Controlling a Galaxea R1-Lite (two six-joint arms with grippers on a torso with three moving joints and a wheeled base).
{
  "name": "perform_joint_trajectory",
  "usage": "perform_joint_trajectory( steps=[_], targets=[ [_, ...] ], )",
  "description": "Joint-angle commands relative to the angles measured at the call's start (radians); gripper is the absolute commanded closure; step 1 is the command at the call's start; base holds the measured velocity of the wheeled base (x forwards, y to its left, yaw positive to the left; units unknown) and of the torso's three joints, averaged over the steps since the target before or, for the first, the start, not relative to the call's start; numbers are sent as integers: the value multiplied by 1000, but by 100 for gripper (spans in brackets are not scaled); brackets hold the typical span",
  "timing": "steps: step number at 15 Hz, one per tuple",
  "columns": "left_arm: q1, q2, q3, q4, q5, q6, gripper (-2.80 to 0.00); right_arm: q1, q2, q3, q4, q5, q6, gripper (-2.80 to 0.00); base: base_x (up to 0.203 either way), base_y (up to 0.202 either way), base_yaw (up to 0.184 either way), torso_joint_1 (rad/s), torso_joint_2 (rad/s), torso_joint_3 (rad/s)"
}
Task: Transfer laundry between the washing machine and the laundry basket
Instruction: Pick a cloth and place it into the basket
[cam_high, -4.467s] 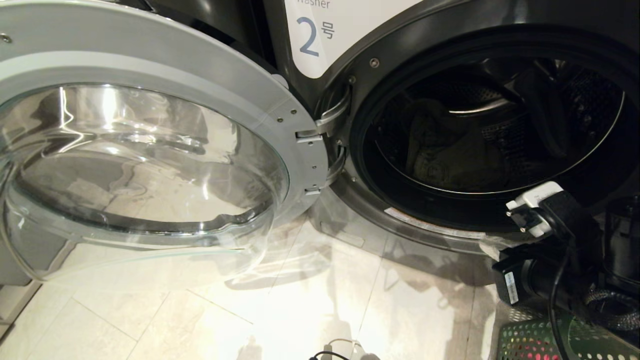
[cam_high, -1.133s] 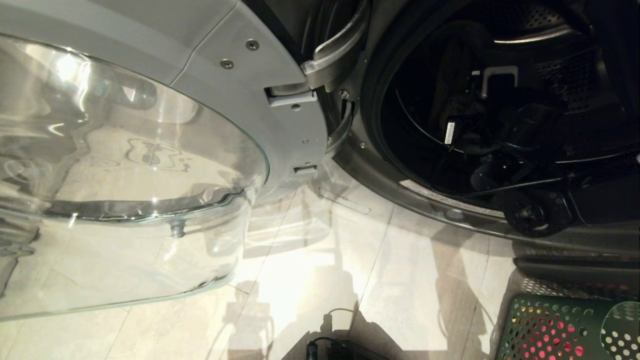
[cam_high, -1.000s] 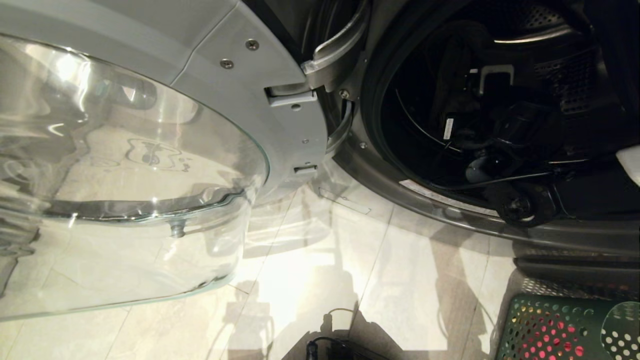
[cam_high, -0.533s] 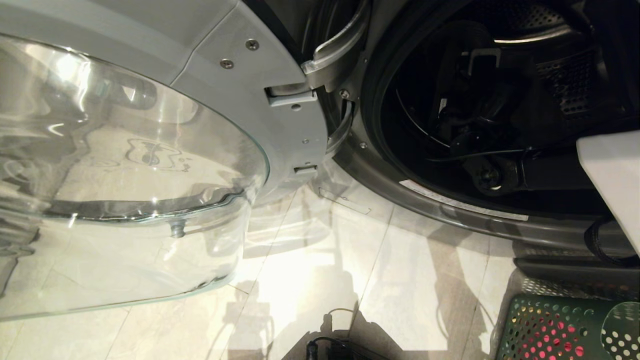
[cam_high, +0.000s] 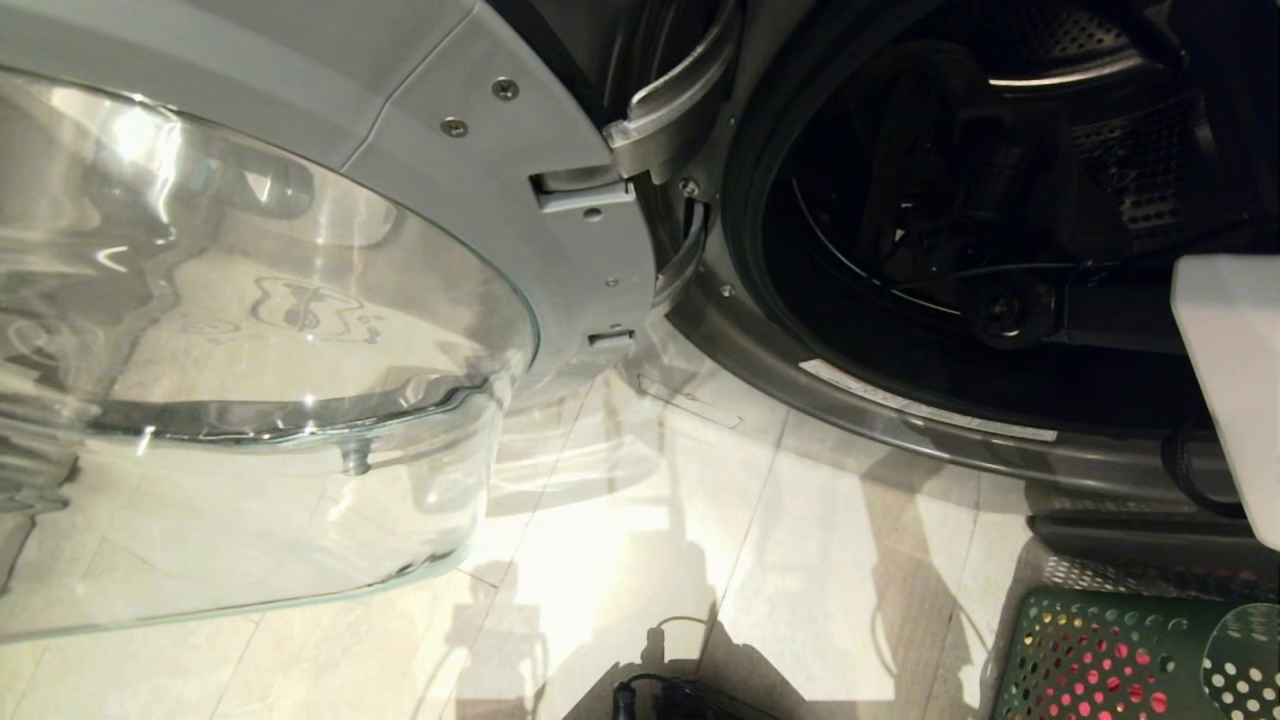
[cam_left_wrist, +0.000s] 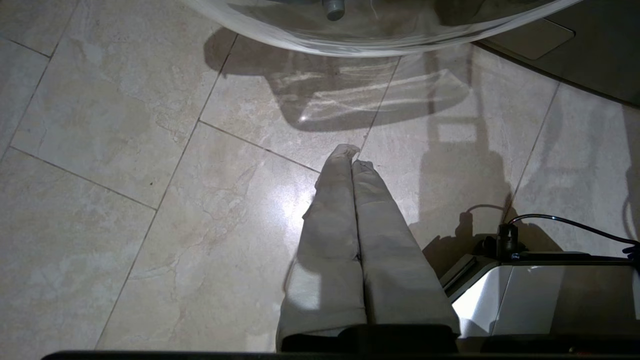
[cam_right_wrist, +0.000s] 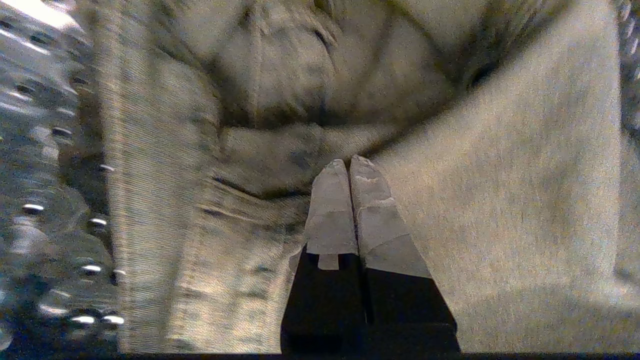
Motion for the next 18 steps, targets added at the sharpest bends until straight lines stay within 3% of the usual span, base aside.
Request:
perform_joint_trajectory(
  steps=[1, 2, 9, 18],
  targets=[
    [0, 2, 0, 0, 0, 0, 0, -16, -7, -2, 38, -3, 41, -85, 0, 0, 0, 0, 0, 0],
    [0, 2, 0, 0, 0, 0, 0, -19, -9, 0, 45, -3, 48, -280, 0, 0, 0, 0, 0, 0],
    [0, 2, 0, 0, 0, 0, 0, -41, -27, 1, 143, -5, 131, -280, 0, 0, 0, 0, 0, 0],
    [0, 2, 0, 0, 0, 0, 0, -40, -80, 8, 196, 4, 152, -280, 0, 0, 0, 0, 0, 0]
  ],
)
